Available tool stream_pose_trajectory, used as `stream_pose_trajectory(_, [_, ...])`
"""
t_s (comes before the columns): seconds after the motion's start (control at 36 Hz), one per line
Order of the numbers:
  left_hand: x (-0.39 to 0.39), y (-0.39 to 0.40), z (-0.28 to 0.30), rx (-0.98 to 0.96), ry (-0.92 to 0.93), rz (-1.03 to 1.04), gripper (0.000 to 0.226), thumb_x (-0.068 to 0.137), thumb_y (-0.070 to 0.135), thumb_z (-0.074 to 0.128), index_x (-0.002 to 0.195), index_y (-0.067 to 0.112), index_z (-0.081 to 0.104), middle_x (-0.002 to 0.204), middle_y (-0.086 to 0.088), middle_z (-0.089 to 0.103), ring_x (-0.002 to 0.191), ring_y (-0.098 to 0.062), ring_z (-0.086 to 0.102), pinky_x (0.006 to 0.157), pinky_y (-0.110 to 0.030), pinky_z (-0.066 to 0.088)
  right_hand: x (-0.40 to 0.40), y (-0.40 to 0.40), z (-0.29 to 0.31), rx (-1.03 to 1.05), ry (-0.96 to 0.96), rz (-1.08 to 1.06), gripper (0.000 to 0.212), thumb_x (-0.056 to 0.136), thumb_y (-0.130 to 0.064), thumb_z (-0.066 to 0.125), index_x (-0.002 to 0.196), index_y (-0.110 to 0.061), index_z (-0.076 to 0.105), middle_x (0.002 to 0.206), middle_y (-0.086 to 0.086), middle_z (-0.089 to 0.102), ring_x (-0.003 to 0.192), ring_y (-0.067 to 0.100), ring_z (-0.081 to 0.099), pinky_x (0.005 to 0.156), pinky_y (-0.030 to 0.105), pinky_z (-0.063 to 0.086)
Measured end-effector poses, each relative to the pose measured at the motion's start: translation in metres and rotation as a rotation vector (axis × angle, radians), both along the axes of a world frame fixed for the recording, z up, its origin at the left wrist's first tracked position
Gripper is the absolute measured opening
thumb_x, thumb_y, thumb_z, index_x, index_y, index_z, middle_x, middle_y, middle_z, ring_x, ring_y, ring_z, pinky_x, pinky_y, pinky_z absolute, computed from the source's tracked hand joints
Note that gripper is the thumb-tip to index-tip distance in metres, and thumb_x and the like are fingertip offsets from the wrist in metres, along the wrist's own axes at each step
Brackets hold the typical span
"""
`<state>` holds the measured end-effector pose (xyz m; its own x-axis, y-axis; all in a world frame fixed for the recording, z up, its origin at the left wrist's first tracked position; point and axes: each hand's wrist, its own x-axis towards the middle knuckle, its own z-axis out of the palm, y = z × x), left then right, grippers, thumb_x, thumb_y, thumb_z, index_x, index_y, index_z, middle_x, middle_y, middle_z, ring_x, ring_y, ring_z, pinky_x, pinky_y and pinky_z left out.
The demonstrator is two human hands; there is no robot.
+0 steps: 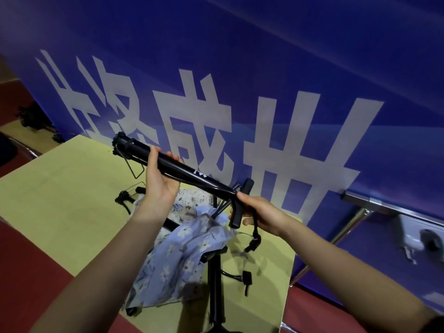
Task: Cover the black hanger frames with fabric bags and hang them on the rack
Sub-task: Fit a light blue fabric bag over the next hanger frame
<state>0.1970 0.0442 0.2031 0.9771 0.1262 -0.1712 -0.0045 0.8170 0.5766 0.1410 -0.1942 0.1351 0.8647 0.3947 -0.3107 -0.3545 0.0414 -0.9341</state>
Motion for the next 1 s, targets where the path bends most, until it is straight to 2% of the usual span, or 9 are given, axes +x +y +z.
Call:
stream_pose_trajectory(0.28, [-0.005,-0.008,-0.031,0.044,0.131,-0.155,0.036,0.094,0.05,0.051,0.116,0.021,0.053,0.116,-0.006,0.062,0.117,-0.022,0.058,0.1,-0.048,0.044,-0.015,-0.009,-0.031,0.002,0.112,-0.213,0.043,0.082,-0.046,0.067,0.102,-0.007,0.064,0.094,0.009,0.068,0.093,0.025,0.064,0.08,0.037,0.05])
stream_pose_trajectory(0.36, [-0.013,-0.017,-0.043,0.166,0.185,-0.146,0.045,0.096,0.05,0.049,0.127,0.017,0.05,0.109,-0.005,0.058,0.117,-0.023,0.056,0.103,-0.054,0.043,-0.017,-0.018,-0.038,-0.451,-0.016,-0.275,0.06,0.082,-0.051,0.069,0.125,-0.011,0.059,0.121,0.008,0.063,0.117,0.026,0.057,0.094,0.041,0.047])
stream_pose_trajectory(0.42, [-0.018,-0.025,-0.049,0.259,0.204,-0.165,0.046,0.097,0.049,0.048,0.132,0.018,0.048,0.111,-0.004,0.058,0.117,-0.023,0.057,0.104,-0.053,0.043,-0.018,-0.024,-0.041,-0.885,-0.228,-0.305,0.08,0.082,-0.053,0.069,0.145,-0.014,0.037,0.143,0.009,0.045,0.134,0.027,0.039,0.106,0.04,0.038])
stream_pose_trajectory(0.47, [-0.023,-0.037,-0.053,0.295,0.226,-0.219,0.041,0.096,0.05,0.048,0.126,0.022,0.05,0.117,-0.004,0.061,0.117,-0.022,0.059,0.106,-0.052,0.042,-0.02,-0.028,-0.039,-1.062,-0.493,-0.21,0.08,0.088,-0.051,0.062,0.151,-0.017,0.026,0.15,0.008,0.037,0.14,0.025,0.03,0.111,0.036,0.031])
stream_pose_trajectory(0.61, [-0.02,-0.066,-0.063,0.154,0.251,-0.289,0.045,0.096,0.053,0.045,0.116,0.014,0.051,0.105,-0.007,0.059,0.104,-0.024,0.061,0.108,-0.052,0.039,-0.018,-0.02,-0.032,-0.83,-0.46,0.049,0.048,0.103,-0.044,0.034,0.147,-0.026,0.034,0.101,0.001,0.067,0.099,0.022,0.062,0.085,0.033,0.046])
stream_pose_trajectory(0.69, [-0.011,-0.08,-0.071,0.115,0.281,-0.318,0.047,0.097,0.058,0.038,0.099,0.014,0.055,0.09,-0.009,0.057,0.086,-0.025,0.058,0.107,-0.05,0.036,-0.012,-0.025,-0.034,-0.755,-0.411,0.0,0.042,0.098,-0.052,0.042,0.134,-0.031,0.046,0.089,0.001,0.067,0.072,0.017,0.066,0.073,0.036,0.053])
stream_pose_trajectory(0.75, [-0.011,-0.084,-0.075,0.181,0.301,-0.343,0.05,0.097,0.059,0.038,0.114,0.014,0.055,0.105,-0.012,0.057,0.101,-0.027,0.058,0.108,-0.051,0.036,-0.01,-0.031,-0.041,-0.633,-0.345,-0.01,0.031,0.097,-0.05,0.046,0.12,-0.031,0.054,0.079,0.002,0.063,0.058,0.015,0.061,0.062,0.033,0.052])
stream_pose_trajectory(0.86, [-0.015,-0.087,-0.083,0.329,0.359,-0.367,0.078,0.091,0.066,0.04,0.148,0.013,0.033,0.15,-0.014,0.04,0.136,-0.031,0.041,0.105,-0.057,0.037,-0.013,-0.045,-0.055,-0.534,-0.269,-0.044,0.025,0.098,-0.049,0.045,0.1,-0.029,0.06,0.069,0.007,0.057,0.052,0.019,0.055,0.055,0.031,0.048])
stream_pose_trajectory(1.0, [-0.016,-0.083,-0.091,0.467,0.565,-0.101,0.064,0.098,0.055,0.038,0.146,0.014,0.034,0.133,-0.008,0.049,0.125,-0.029,0.049,0.098,-0.045,0.044,-0.014,-0.057,-0.072,-0.495,-0.189,-0.097,0.03,0.098,-0.046,0.047,0.1,-0.02,0.061,0.067,0.01,0.053,0.052,0.022,0.053,0.054,0.029,0.045])
